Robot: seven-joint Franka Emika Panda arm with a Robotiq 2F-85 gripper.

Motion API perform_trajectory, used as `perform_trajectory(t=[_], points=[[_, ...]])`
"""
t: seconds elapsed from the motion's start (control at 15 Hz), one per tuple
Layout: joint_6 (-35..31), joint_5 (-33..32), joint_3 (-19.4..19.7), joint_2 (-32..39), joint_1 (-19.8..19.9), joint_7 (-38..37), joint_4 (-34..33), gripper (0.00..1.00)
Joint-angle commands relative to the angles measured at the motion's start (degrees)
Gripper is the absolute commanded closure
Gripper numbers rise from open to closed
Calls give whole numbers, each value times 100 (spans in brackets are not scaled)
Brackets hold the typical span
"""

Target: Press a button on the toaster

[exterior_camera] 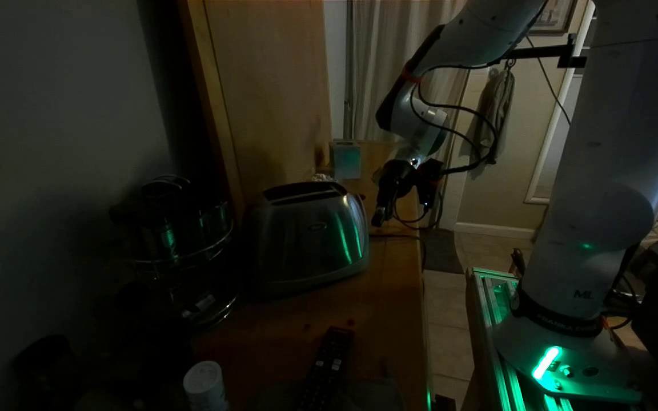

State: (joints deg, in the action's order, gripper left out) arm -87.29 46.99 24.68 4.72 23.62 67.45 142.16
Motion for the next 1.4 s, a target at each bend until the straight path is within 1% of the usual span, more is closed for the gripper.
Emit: perform_trajectory(t=[0.0,1.33], points=[[73,60,-69,105,22,-69,-124,100],[-33,289,-91,143,16,-118,-130,100]])
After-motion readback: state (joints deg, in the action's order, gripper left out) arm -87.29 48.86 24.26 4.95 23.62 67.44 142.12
